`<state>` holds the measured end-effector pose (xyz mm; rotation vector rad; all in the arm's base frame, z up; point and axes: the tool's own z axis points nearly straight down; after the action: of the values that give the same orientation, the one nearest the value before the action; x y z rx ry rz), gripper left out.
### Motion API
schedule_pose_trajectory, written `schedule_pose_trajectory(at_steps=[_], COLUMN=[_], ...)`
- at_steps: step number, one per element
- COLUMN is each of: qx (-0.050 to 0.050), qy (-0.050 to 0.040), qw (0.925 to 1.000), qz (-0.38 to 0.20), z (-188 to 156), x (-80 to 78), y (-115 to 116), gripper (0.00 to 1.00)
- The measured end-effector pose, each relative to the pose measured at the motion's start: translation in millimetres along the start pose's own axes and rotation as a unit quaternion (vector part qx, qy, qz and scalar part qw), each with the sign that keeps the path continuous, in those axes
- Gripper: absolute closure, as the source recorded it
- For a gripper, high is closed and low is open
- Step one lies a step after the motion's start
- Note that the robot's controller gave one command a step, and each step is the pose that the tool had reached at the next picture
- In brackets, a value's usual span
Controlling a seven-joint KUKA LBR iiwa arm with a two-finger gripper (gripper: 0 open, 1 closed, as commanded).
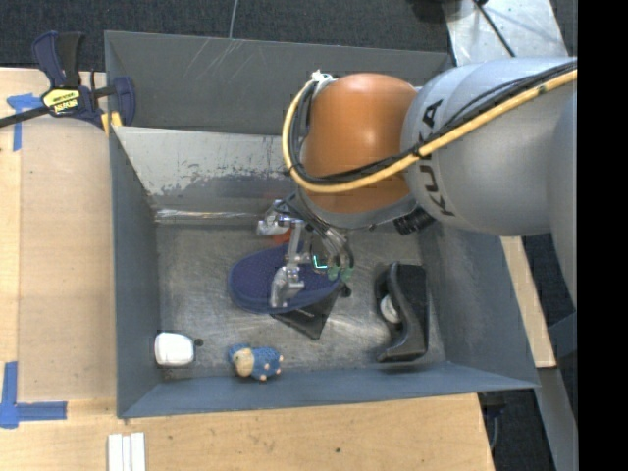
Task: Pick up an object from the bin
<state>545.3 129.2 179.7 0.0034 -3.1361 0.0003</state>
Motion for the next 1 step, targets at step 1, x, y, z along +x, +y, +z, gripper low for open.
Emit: schedule_pose_trajectory(at_steps=[1], qx=[-0.001], qy=[-0.0048], qw=[0.9992], qz=[0.040], z=[71.3], x=[-23.7], y=[-49.9], gripper=[0.00])
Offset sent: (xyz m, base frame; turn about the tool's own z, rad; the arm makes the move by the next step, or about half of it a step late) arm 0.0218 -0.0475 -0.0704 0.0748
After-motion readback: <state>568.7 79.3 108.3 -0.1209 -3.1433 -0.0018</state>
